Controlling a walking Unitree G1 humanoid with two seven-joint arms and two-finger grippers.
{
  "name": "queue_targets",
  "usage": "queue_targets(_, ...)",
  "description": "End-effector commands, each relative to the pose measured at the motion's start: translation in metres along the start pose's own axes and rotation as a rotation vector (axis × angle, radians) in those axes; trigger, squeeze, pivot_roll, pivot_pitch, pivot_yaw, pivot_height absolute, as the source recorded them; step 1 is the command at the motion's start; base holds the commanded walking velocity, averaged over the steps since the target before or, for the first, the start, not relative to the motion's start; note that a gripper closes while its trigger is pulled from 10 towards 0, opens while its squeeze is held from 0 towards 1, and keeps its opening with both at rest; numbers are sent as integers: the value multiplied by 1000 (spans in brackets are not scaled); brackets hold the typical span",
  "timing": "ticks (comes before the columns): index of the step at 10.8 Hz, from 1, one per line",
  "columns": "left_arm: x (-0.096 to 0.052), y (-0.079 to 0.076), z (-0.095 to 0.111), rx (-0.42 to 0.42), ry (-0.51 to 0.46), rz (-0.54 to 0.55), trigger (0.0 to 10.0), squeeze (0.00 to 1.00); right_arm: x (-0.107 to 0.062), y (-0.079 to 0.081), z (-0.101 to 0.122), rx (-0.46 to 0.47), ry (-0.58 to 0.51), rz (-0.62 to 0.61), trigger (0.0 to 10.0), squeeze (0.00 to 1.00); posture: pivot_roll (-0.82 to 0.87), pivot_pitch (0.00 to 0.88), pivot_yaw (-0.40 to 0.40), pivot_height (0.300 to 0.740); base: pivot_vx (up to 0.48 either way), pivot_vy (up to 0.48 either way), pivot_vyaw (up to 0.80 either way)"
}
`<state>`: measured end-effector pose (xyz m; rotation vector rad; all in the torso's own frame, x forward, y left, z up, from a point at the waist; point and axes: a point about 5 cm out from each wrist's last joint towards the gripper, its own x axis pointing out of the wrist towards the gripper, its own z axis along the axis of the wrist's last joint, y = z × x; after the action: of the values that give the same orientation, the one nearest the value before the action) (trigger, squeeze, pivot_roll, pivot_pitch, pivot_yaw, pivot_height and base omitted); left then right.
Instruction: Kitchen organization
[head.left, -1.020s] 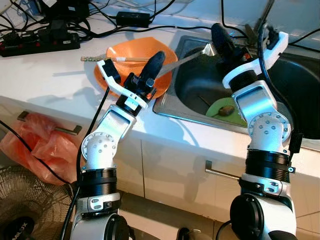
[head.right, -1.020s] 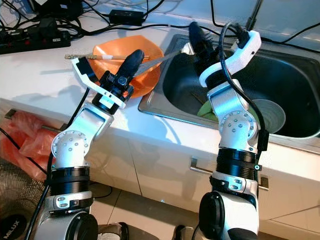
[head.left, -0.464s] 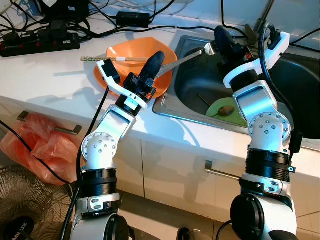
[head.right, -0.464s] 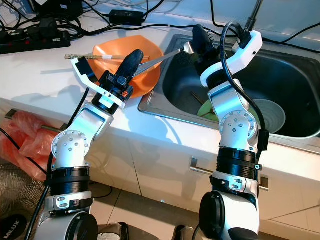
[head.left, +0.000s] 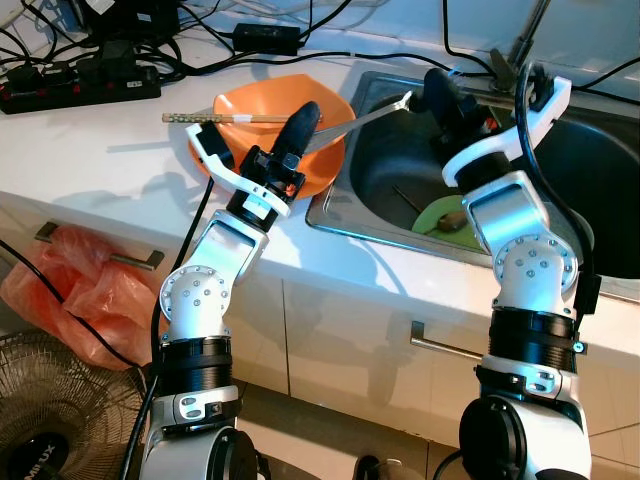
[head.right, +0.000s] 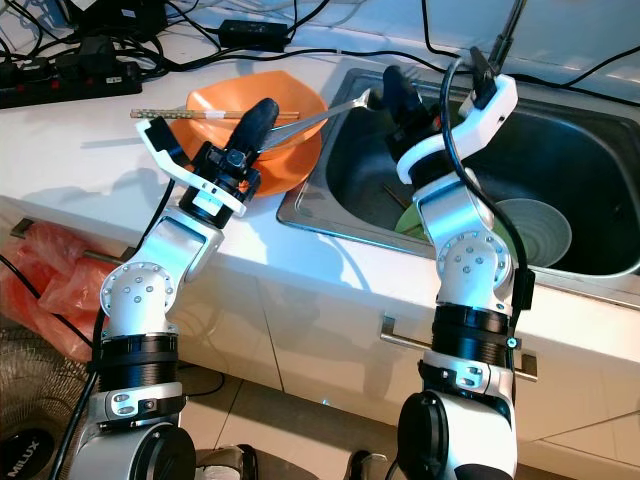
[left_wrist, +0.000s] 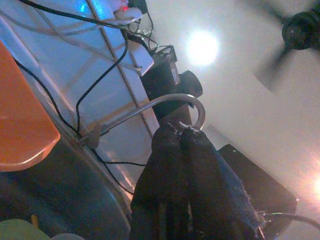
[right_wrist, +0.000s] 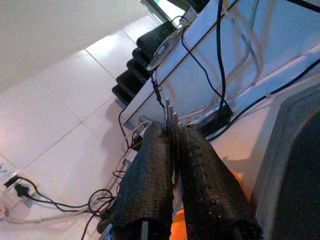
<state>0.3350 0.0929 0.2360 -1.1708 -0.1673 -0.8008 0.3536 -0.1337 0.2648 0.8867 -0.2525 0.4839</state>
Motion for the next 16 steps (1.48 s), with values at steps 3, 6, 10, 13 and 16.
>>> queue_targets(3, 5, 0, -22, -40, 83, 13, 3686, 0, 2, 10, -8, 3, 39, 42, 0, 0, 23, 113, -8, 740, 0, 0, 0)
queue_targets(6, 6, -4, -25, -27, 101, 6, 10000, 1000, 3, 8, -8, -3, 35, 22, 0, 0, 23, 111, -9, 740, 0, 0, 0)
queue_targets(10, 6, -4, -25, -15, 97, 13, 10000, 1000, 5, 1, -3, -19, 10, -33, 0, 0, 24, 112, -11, 740, 0, 0, 0)
queue_targets(13, 4, -6, -26, 14, 128, 6, 10000, 1000, 6, -9, 10, -82, -53, -119, 0, 0, 25, 111, -7, 740, 0, 0, 0)
queue_targets(16, -2, -8, -30, 77, 180, 5, 10000, 1000, 5, -32, 37, -175, -151, -267, 0, 0, 32, 108, -10, 740, 0, 0, 0)
